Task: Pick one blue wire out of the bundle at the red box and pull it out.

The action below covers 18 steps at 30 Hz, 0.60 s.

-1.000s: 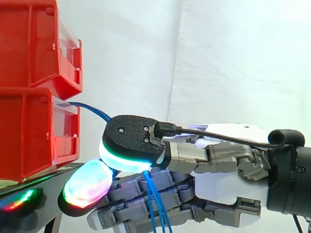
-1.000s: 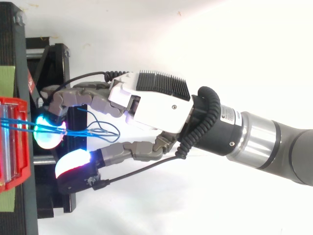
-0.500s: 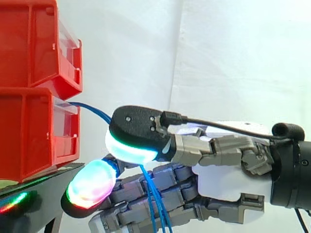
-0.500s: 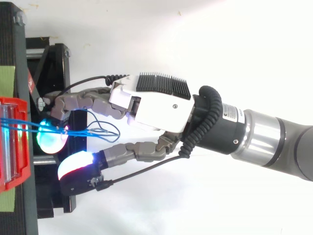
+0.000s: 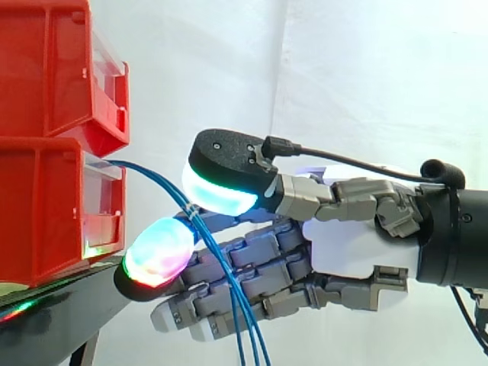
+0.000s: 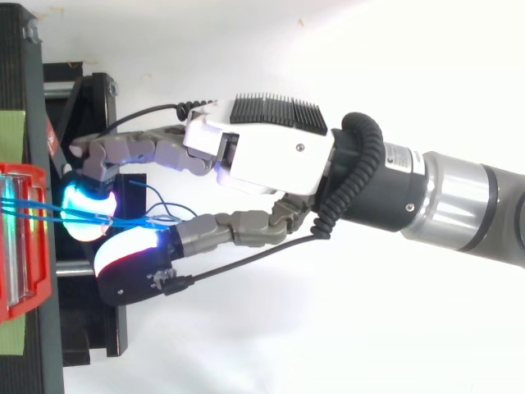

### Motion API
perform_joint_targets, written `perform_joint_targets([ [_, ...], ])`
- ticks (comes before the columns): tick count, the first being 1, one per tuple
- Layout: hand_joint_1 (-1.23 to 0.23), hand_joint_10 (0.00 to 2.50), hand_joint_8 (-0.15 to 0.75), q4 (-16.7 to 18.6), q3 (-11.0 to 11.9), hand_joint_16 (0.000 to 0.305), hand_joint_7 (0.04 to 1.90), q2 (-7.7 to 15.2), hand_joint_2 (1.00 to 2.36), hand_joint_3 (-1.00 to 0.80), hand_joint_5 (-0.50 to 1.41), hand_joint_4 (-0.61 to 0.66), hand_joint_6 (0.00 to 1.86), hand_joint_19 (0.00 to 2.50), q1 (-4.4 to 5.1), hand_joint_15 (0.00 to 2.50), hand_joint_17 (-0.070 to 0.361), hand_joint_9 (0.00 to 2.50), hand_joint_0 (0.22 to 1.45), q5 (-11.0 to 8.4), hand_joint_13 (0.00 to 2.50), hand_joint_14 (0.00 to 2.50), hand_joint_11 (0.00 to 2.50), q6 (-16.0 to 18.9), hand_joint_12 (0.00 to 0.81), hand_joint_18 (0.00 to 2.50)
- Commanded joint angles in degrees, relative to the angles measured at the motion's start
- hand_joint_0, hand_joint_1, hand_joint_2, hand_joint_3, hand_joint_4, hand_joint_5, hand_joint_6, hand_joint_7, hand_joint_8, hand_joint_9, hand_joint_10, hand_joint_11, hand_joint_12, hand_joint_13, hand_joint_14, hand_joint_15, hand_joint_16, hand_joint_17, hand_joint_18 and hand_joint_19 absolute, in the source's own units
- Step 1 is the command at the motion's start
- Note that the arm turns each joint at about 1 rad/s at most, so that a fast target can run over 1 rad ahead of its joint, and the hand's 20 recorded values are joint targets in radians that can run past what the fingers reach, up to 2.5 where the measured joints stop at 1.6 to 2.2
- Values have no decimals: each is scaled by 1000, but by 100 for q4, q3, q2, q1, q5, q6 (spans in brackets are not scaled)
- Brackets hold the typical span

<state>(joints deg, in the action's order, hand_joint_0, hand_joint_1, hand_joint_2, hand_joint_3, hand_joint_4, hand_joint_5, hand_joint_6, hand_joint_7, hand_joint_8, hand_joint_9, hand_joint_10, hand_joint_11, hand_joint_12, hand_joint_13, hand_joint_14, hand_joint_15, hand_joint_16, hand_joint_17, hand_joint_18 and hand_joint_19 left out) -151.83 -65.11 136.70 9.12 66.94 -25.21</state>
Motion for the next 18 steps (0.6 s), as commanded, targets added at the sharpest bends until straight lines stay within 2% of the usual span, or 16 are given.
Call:
perform_joint_targets([
  [1, -513, 0, 302, -5, -2, 49, 1024, -55, 1002, -467, -120, 398, 502, 221, -86, 138, 109, 399, 537, 48, 505, 4, 0, -10, 384, 441],
  [3, -520, 0, 302, -40, -2, 48, 1027, -90, 1002, -462, -119, 394, 502, 227, -147, 144, 109, 400, 539, 144, 518, 3, 0, -45, 386, 452],
  [8, -582, 0, 298, -119, -2, 47, 1079, -126, 1006, -415, -114, 372, 501, 238, -183, 147, 106, 414, 560, 267, 532, 4, 0, -71, 381, 476],
  [13, -620, 0, 297, -119, -2, 47, 1097, -126, 1006, -406, -112, 362, 501, 235, -174, 154, 106, 412, 563, 267, 537, 5, 0, -133, 380, 487],
  [18, -631, 0, 297, -66, -37, 48, 1096, -117, 1005, -419, -113, 363, 501, 244, -156, 150, 107, 412, 557, 232, 541, 4, 0, -353, 383, 492],
])
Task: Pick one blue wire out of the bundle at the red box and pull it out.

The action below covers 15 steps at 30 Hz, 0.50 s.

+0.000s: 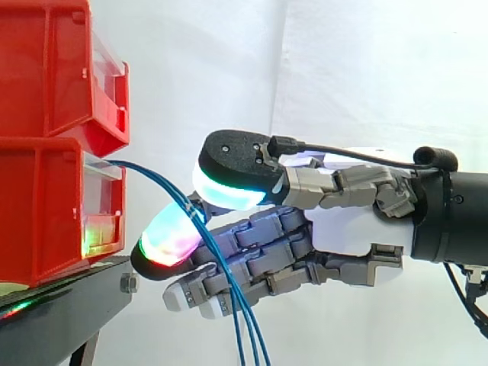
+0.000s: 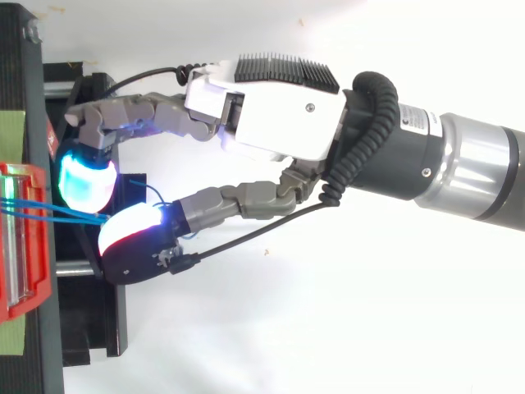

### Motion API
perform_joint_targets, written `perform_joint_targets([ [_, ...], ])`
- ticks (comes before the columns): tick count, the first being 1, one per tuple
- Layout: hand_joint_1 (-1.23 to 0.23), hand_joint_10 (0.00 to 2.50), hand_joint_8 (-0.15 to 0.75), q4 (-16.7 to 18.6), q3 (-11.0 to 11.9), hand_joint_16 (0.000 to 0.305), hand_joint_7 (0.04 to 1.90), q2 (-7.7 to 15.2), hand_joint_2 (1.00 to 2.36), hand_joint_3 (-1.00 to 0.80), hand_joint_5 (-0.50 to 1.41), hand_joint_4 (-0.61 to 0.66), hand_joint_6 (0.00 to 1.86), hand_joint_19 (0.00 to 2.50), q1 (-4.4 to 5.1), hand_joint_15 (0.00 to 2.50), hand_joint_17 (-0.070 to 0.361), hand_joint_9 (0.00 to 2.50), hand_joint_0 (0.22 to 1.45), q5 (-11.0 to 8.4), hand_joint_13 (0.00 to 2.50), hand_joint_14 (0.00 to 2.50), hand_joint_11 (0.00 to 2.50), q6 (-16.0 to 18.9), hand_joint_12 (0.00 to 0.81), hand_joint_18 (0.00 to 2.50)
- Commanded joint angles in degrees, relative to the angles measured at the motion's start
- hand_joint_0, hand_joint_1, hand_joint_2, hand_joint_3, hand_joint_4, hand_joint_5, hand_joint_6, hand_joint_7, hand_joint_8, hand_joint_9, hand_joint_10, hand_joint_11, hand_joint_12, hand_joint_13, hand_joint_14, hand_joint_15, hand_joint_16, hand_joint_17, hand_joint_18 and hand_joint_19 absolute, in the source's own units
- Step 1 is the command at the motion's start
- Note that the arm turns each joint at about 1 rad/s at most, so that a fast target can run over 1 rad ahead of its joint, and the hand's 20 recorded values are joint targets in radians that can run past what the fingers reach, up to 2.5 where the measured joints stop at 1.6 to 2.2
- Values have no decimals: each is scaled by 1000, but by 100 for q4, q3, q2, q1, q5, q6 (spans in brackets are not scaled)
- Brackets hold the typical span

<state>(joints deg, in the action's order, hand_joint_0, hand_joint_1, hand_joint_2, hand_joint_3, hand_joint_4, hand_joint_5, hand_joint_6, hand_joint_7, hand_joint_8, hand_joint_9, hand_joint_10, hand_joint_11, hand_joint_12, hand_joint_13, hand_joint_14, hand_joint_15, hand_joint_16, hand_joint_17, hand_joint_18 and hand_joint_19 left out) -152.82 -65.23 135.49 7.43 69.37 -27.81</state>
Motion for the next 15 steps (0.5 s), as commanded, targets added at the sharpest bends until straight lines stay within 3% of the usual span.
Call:
perform_joint_targets([
  [1, -632, 0, 297, 59, -69, 48, 1097, 4, 1004, -423, -113, 363, 501, 246, 22, 152, 107, 411, 557, -11, 546, 4, 0, -101, 382, 494],
  [3, -634, 0, 297, 437, -324, 48, 1091, 4, 1005, -423, -113, 369, 501, 246, 66, 155, 107, 415, 556, -82, 546, 4, 0, -101, 383, 498],
  [7, -636, 0, 297, 815, -429, 48, 1104, 4, 1004, -427, -111, 366, 501, 248, 101, 157, 107, 417, 557, -117, 556, 4, 0, -93, 384, 508],
  [11, -642, 0, 299, 947, -438, 47, 1170, 4, 1005, -415, -103, 338, 500, 246, 110, 152, 106, 427, 563, -134, 561, 4, 0, -93, 382, 521],
  [15, -649, 0, 296, 938, -429, 47, 1095, -5, 1008, -384, -110, 291, 556, 249, 110, 157, 105, 430, 576, -108, 567, 4, 0, -66, 379, 527],
])
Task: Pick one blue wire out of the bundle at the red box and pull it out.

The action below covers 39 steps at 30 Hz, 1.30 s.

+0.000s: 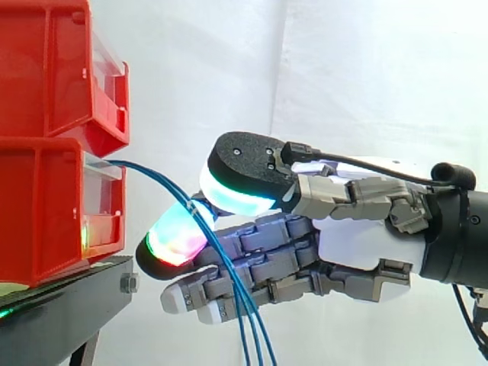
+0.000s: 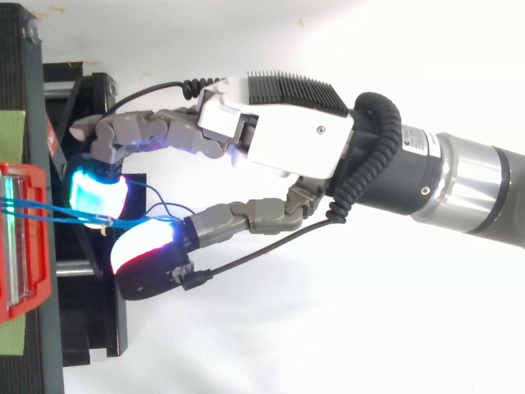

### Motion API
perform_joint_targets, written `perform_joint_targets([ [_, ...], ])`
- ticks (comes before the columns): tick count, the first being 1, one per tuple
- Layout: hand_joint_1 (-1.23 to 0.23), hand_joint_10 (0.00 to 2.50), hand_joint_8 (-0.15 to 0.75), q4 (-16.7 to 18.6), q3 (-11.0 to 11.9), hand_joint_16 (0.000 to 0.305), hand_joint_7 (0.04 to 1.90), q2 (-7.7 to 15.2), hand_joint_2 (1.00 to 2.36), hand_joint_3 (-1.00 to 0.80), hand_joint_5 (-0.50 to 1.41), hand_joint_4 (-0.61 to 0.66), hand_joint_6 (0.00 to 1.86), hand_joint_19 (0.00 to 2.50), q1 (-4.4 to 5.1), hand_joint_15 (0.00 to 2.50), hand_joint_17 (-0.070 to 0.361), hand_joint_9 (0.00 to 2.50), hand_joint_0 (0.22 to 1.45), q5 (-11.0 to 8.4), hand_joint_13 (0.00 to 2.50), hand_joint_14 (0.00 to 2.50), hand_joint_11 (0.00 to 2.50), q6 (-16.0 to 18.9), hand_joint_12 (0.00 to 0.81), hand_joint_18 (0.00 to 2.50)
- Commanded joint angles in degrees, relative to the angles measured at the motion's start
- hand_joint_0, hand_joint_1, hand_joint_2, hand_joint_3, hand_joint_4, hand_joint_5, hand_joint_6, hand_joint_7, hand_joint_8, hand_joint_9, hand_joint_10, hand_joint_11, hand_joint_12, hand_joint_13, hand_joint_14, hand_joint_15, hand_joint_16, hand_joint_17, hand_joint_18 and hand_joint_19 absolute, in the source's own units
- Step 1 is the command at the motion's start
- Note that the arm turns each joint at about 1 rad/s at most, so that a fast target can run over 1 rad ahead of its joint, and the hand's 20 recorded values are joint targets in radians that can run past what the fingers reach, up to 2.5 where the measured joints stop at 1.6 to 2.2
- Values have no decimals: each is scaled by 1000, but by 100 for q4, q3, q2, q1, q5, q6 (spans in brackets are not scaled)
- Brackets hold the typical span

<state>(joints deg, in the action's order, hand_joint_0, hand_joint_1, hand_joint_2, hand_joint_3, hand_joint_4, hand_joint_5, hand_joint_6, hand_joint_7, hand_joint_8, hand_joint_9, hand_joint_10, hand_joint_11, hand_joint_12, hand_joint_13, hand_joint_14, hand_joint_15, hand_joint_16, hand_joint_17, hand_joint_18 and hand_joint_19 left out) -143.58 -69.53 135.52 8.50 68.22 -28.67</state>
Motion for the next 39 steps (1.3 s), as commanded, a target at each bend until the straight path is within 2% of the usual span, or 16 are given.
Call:
perform_joint_targets([
  [1, -653, 0, 296, 14, 1, 47, 1075, 1, 1008, -377, -114, 279, 570, 245, 2, 156, 105, 431, 579, 7, 568, 4, 0, 20, 380, 530],
  [8, -704, 0, 296, 41, -8, 46, 808, 1, 1010, -325, -163, 241, 758, 250, 2, 164, 104, 444, 601, 16, 585, 5, 0, 2, 378, 562],
  [17, -725, 1, 296, 41, 1, 46, 717, -8, 1010, -316, -186, 255, 824, 260, 2, 173, 104, 449, 612, 24, 604, 5, 0, 11, 379, 591],
  [26, -684, 1, 309, 50, -8, 49, 796, 1, 1002, -463, -161, 264, 759, 267, 11, 187, 111, 453, 533, -2, 608, 5, 0, -16, 395, 597],
  [31, -709, 0, 315, 120, -25, 49, 769, 10, 1001, -477, -167, 256, 811, 266, 46, 185, 111, 470, 532, -20, 612, 5, 0, -24, 397, 609],
  [39, -752, 0, 311, 85, -43, 48, 775, 10, 1003, -434, -178, 239, 882, 271, 37, 186, 108, 493, 564, -2, 633, 5, 7, 2, 391, 636],
])
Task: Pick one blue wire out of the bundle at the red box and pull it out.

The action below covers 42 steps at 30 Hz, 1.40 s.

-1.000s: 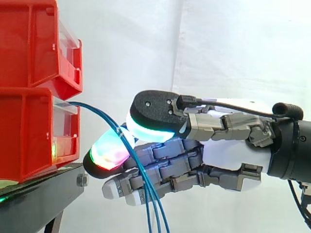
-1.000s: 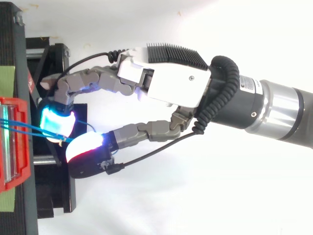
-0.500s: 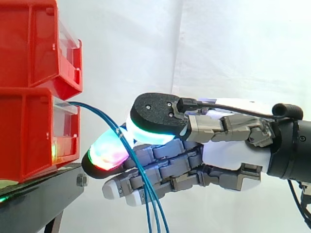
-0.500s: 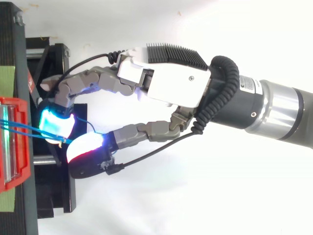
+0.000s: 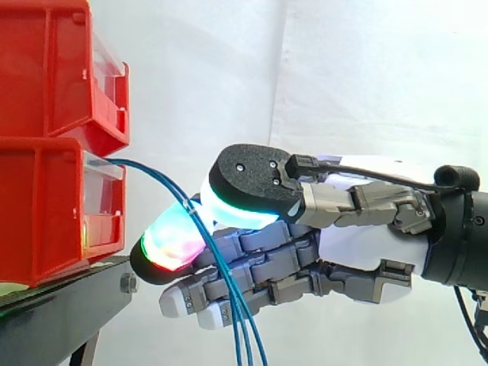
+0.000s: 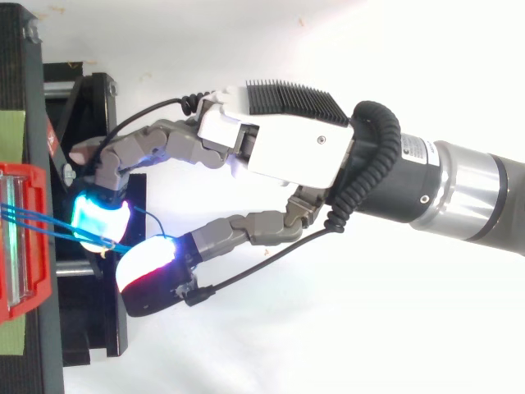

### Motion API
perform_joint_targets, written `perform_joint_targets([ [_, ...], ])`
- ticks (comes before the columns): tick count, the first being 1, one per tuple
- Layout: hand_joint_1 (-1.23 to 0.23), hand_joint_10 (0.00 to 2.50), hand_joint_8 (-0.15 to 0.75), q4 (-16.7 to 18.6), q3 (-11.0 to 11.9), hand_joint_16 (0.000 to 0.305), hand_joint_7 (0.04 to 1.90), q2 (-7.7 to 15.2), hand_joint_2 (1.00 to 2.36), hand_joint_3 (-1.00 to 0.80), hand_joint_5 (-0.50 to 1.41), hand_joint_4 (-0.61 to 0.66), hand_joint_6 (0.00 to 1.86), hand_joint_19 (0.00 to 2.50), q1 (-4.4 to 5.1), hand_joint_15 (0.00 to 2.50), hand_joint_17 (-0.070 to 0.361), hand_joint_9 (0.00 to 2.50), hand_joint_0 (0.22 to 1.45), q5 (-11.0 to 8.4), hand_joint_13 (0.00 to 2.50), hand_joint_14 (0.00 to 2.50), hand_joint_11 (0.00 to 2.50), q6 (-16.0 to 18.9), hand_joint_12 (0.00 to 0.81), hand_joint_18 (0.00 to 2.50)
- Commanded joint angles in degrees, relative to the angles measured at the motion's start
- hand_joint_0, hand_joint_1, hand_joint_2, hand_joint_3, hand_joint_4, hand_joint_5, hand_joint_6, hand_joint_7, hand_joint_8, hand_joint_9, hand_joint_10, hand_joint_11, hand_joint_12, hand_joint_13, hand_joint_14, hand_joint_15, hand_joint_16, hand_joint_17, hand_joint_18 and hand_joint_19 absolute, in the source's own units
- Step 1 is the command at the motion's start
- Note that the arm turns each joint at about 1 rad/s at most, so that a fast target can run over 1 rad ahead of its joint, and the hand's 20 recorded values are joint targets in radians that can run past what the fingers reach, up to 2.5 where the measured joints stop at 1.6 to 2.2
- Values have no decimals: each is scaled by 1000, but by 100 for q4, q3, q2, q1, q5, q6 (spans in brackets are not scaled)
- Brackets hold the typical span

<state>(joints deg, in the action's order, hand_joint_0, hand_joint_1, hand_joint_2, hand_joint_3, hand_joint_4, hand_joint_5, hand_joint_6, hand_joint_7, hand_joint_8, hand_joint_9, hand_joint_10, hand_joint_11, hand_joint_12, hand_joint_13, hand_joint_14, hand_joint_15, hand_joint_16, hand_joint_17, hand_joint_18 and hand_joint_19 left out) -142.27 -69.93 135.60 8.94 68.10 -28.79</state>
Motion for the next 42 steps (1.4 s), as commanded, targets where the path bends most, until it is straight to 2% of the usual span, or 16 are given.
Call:
perform_joint_targets([
  [1, -756, 0, 310, -55, -3, 48, 783, 2, 1005, -426, -180, 233, 884, 270, 2, 184, 108, 493, 568, 10, 635, 5, 13, 14, 390, 641],
  [6, -774, 0, 309, -81, -3, 47, 775, 2, 1009, -352, -183, 214, 910, 270, -7, 201, 106, 506, 596, 28, 652, 6, 36, 14, 388, 664],
  [18, -770, 0, 353, -81, -3, 54, 836, 2, 1011, -65, -174, 63, 975, 262, -7, 224, 121, 587, 612, 10, 725, 6, 122, 23, 422, 770],
  [25, -776, 0, 371, -196, -3, 57, 854, -25, 1004, -33, -163, 26, 977, 245, 2, 226, 128, 617, 624, 19, 751, 6, 138, 137, 440, 807],
  [28, -782, 0, 363, -459, -3, 55, 884, -130, 1007, -37, -165, 10, 975, 255, 2, 225, 124, 615, 633, 72, 747, 6, 143, 278, 430, 801],
  [29, -791, 0, 357, -732, -3, 53, 925, -218, 1010, -35, -168, -4, 973, 261, 2, 225, 120, 617, 643, 142, 747, 6, 137, 322, 422, 800],
  [30, -798, 1, 350, -732, -3, 52, 958, -218, 1011, -35, -170, -15, 972, 267, 2, 230, 117, 615, 649, 142, 749, 6, 140, 322, 416, 804],
  [32, -815, 3, 346, -1110, -3, 51, 985, -324, 1013, -28, -172, -35, 973, 271, 2, 232, 115, 627, 662, 274, 761, 6, 135, 392, 412, 818],
  [33, -820, 2, 345, -1110, -3, 51, 1019, -324, 1014, -28, -173, -44, 972, 273, 2, 233, 114, 632, 668, 274, 765, 7, 143, 392, 409, 822],
  [34, -824, 1, 343, -1426, -3, 50, 1040, -438, 1014, -21, -174, -52, 971, 281, 2, 242, 113, 636, 672, 397, 774, 7, 145, 488, 408, 828],
  [37, -832, 2, 345, -1813, -3, 50, 1095, -561, 1016, -22, -174, -61, 969, 284, -7, 245, 112, 656, 682, 546, 788, 7, 142, 682, 402, 845],
  [38, -832, 2, 348, -2006, -3, 49, 1111, -658, 1014, -42, -175, -29, 968, 292, -16, 254, 111, 672, 686, 625, 798, 7, 140, 814, 400, 845],
  [41, -823, 1, 365, -2296, -3, 52, 1173, -816, 1012, -115, -162, 67, 934, 312, -16, 250, 117, 734, 644, 731, 844, 7, 86, 1016, 410, 872],
  [42, -820, 1, 369, -2296, -3, 53, 1150, -816, 1011, -130, -160, 88, 931, 322, -16, 248, 119, 763, 632, 731, 857, 8, 87, 1016, 414, 881],
])
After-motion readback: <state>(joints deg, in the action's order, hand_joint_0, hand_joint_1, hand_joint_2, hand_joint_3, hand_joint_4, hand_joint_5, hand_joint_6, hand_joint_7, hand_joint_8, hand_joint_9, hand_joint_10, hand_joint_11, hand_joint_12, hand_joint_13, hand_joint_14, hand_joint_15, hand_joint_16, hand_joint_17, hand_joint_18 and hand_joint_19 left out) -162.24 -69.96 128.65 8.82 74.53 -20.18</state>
